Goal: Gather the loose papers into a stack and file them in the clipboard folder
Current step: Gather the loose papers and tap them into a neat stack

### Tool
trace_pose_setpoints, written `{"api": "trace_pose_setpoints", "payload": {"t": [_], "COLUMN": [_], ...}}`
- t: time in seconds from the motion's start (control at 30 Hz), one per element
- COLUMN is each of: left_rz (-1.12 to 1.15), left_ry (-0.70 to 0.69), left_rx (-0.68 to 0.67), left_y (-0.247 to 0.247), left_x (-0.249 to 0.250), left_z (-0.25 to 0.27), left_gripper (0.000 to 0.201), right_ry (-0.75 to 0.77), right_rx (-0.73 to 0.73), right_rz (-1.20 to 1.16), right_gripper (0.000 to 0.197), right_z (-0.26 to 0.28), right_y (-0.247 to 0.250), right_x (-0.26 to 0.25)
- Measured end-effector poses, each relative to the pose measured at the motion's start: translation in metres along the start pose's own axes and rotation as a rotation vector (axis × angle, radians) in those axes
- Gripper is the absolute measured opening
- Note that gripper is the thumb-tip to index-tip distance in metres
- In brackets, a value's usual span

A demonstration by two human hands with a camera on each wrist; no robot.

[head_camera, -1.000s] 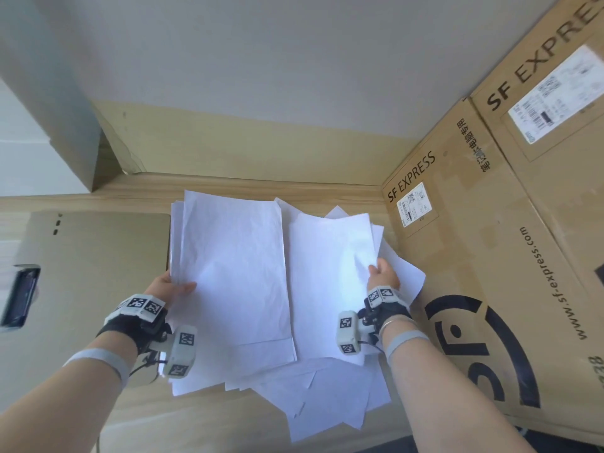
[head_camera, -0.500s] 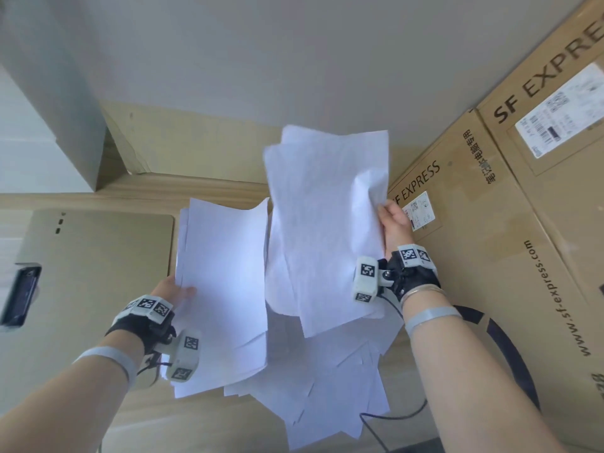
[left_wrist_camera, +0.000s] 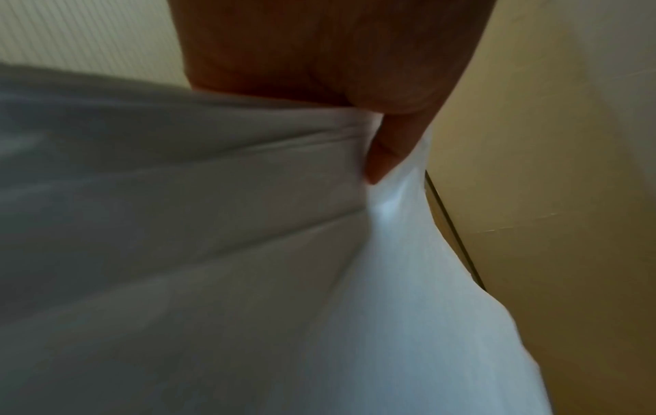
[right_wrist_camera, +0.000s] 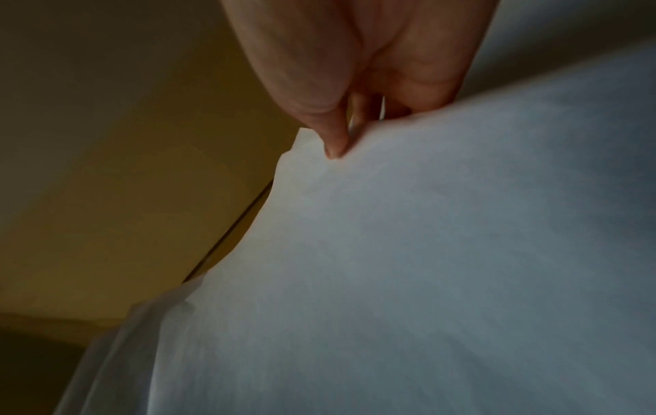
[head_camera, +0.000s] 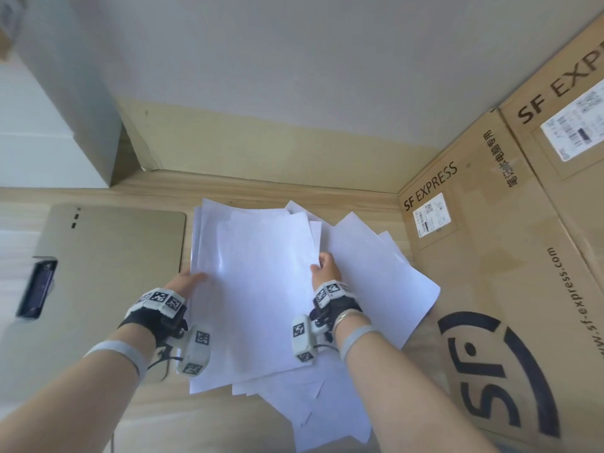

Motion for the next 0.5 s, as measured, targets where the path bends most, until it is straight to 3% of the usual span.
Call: {"api": "trace_pose_setpoints", "payload": {"t": [0.13,0.23,0.3,0.4,0.5], "left_rz": [-0.018,-0.075,-0.053,0.025,0.047], "left_ry": [-0.051,-0.075,-0.055,-0.033,-0.023], "left_rx": [-0.06,0.03,0.065,0.094,0.091], "left_y": [-0.01,-0.008,-0.005,0.002,0.004], "left_x": [0.007,0.007,0.004,-0.001,-0.006], "left_z": [0.005,0.003,0.003,0.001,-0.002], "left_gripper": [0.052,0.044,0.044,0.042,0.04], "right_ry": [0.053,0.114,0.115,-0.072,-0.251], "right_rx": [-0.048,-0.125,-0.016,0.152,0.153], "right_rz": [-0.027,0.035,0.036,0.065,0.017], "right_gripper": [0.056,0.054,0.048,0.05,0.065], "right_z": [0.015,0.015,0.006,-0.01,-0.014], "right_y": [-0.029,-0.039,-0.014,0.032,0.047], "right_x": [-0.019,-0.024,-0.018,0.016,0.041]}}
Point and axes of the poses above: each hand's wrist, its own z-axis away from the middle knuckle, its own y-axis out of the back of the hand, x = y × z, the point moved 8 cm from there along -z, towards the middle knuckle, and after that the axes turned 3 degrees about y, right-handed, at the moved point
